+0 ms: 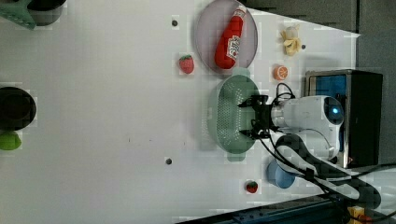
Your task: Drag strainer left to right.
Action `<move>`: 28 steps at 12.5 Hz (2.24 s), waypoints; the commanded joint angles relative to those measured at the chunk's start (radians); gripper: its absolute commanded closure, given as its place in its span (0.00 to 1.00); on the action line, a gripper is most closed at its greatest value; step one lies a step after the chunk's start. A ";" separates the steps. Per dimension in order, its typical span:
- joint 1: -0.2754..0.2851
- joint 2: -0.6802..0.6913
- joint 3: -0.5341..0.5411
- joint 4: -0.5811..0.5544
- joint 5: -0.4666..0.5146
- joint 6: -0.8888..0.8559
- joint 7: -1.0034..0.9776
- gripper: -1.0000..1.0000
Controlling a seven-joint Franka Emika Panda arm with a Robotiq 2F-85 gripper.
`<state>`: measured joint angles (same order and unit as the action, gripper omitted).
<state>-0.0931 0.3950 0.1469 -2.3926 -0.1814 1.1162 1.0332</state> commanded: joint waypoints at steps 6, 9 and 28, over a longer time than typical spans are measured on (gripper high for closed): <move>-0.046 -0.022 -0.108 0.010 -0.020 -0.018 -0.203 0.00; -0.051 -0.022 -0.139 0.012 -0.020 -0.018 -0.230 0.00; -0.050 -0.753 -0.046 0.270 0.180 -0.854 -0.951 0.00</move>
<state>-0.1312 -0.3911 0.1316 -2.1152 -0.0253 0.2822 0.2330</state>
